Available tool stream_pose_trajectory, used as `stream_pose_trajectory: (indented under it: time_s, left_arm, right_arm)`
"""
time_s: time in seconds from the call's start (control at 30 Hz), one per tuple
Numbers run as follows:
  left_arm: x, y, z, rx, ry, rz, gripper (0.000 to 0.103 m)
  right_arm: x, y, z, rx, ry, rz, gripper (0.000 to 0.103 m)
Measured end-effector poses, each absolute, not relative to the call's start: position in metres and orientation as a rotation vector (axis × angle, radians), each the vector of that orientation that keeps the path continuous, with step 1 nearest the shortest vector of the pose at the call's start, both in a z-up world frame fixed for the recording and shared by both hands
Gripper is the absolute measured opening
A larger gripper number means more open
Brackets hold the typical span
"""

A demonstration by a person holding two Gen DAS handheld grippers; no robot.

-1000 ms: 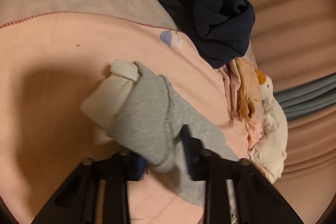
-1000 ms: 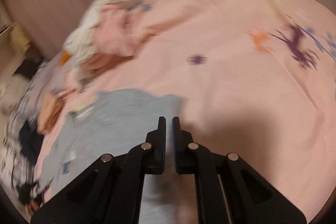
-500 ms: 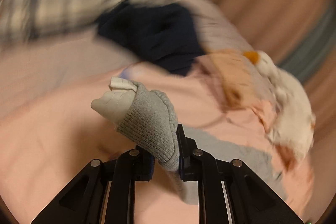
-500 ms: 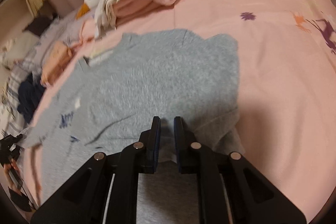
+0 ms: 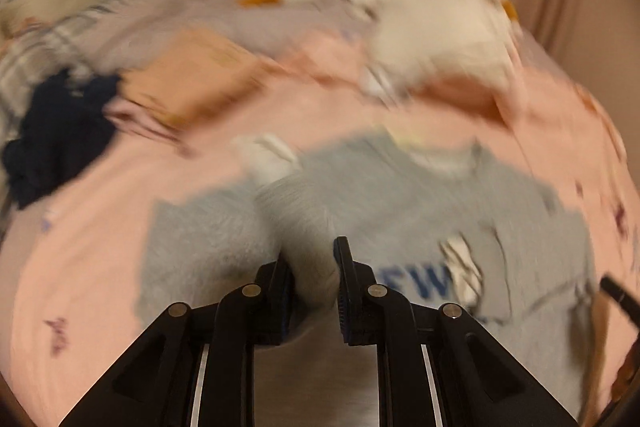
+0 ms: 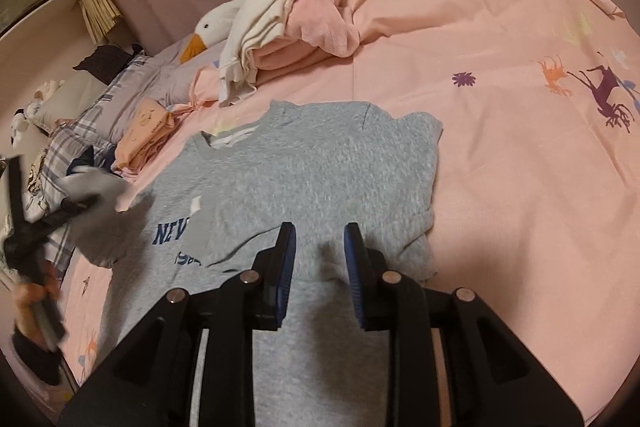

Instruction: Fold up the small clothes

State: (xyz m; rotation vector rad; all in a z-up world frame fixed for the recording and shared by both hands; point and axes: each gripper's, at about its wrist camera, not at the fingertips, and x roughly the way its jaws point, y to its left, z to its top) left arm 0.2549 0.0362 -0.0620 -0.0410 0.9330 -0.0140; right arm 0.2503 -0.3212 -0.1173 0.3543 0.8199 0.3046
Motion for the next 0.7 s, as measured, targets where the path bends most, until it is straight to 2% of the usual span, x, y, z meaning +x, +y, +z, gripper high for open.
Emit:
stream_pose_trajectory:
  time_s: [0.03, 0.07, 0.1, 0.13, 0.17, 0.23, 0.4, 0.7]
  left_arm:
    - [0.258, 0.025, -0.073, -0.037, 0.963, -0.036, 0.015]
    - [0.259, 0.017, -0.079, -0.039, 0.987, -0.052, 0.024]
    - [0.259, 0.013, -0.082, -0.044, 1.007, -0.069, 0.044]
    - [0.259, 0.008, -0.087, -0.047, 1.025, -0.089, 0.056]
    - [0.259, 0.004, -0.090, -0.050, 1.035, -0.106, 0.073]
    - [0.259, -0.001, -0.090, -0.044, 1.030, -0.118, 0.075]
    - [0.244, 0.017, -0.079, -0.146, 1.022, -0.157, 0.075]
    - [0.168, 0.116, -0.050, -0.316, 0.863, -0.048, 0.076]
  right_arm:
    - [0.248, -0.323, -0.117, 0.358, 0.819, 0.310, 0.027]
    - [0.246, -0.324, -0.116, 0.360, 0.820, 0.316, 0.027]
    - [0.245, -0.325, -0.116, 0.362, 0.823, 0.319, 0.027]
    - [0.243, -0.326, -0.117, 0.362, 0.827, 0.320, 0.028]
    - [0.242, -0.326, -0.117, 0.362, 0.834, 0.327, 0.031]
    - [0.240, -0.325, -0.118, 0.365, 0.841, 0.334, 0.035]
    - [0.237, -0.317, -0.120, 0.410, 0.858, 0.398, 0.036]
    - [0.257, -0.219, -0.122, 0.423, 0.960, 0.666, 0.039]
